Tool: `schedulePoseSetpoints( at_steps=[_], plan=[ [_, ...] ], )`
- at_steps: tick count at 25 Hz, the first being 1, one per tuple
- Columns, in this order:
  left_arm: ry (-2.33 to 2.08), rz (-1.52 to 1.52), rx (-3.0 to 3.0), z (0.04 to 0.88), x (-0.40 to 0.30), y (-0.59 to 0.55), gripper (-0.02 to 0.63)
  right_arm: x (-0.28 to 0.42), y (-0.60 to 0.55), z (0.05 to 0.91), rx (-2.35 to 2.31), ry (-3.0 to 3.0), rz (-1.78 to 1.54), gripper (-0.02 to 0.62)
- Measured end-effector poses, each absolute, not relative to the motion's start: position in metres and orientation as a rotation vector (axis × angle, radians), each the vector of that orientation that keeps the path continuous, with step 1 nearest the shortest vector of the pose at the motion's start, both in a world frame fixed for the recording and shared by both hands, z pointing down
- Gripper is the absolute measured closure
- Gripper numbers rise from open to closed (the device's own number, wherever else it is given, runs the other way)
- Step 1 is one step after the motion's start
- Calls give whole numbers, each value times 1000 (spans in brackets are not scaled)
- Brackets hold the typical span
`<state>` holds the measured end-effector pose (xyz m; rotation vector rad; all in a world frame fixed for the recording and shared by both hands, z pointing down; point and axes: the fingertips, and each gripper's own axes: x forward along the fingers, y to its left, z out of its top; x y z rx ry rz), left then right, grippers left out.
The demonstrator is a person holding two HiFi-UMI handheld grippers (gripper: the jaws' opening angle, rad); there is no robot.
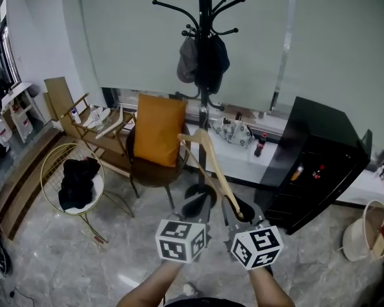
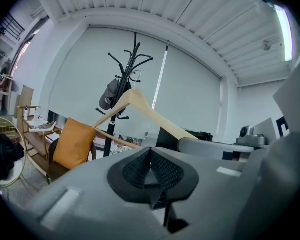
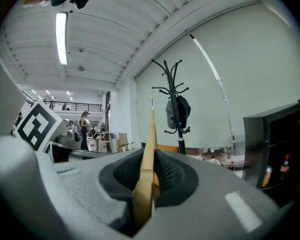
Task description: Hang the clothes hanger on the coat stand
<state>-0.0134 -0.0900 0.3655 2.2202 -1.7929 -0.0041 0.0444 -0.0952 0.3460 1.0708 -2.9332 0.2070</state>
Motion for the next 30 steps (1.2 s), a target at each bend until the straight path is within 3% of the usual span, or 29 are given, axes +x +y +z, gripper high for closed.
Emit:
schedulePoseSetpoints(
  at_steps=[18,30],
  plan=[
    [-1744,6,2253,372,-80,-117,601,-19,-129,361,1165,-2894,246,541],
    [-1821,37,2187,387,-104,-199,601,-36,-216,375,1112,-2922,272,540]
  ],
)
